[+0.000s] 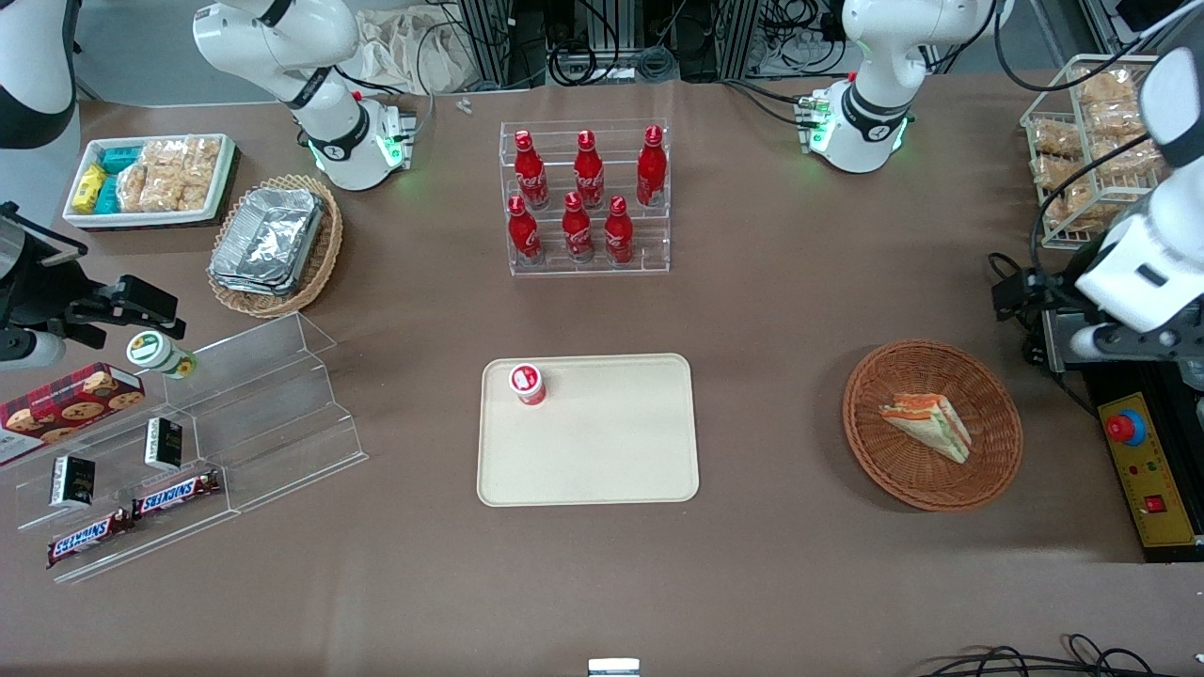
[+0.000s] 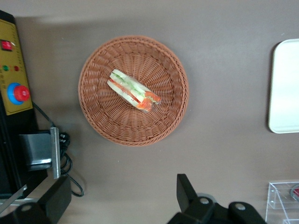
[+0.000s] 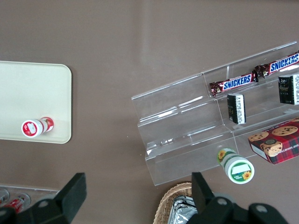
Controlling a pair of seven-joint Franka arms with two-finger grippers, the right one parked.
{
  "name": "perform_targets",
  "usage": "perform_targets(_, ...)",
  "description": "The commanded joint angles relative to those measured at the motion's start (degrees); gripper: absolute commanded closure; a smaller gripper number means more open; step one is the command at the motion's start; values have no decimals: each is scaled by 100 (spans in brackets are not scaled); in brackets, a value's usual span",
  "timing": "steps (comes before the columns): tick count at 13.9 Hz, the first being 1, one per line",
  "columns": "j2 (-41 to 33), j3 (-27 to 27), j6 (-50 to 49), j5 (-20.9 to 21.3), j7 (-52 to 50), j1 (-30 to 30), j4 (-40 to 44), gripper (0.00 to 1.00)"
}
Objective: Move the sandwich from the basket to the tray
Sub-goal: 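Move the left gripper over the wicker basket toward the sandwich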
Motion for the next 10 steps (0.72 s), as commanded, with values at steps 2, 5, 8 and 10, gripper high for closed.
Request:
perform_targets(2, -24, 104, 590, 8, -80, 79, -675, 0)
perform_targets(5, 170, 104, 1528, 8, -98, 220, -1219, 0)
perform_targets(8, 450, 104, 1890, 8, -773, 326, -1353, 0)
perform_targets(10, 732, 104, 2093, -9, -1054, 326, -1353, 0)
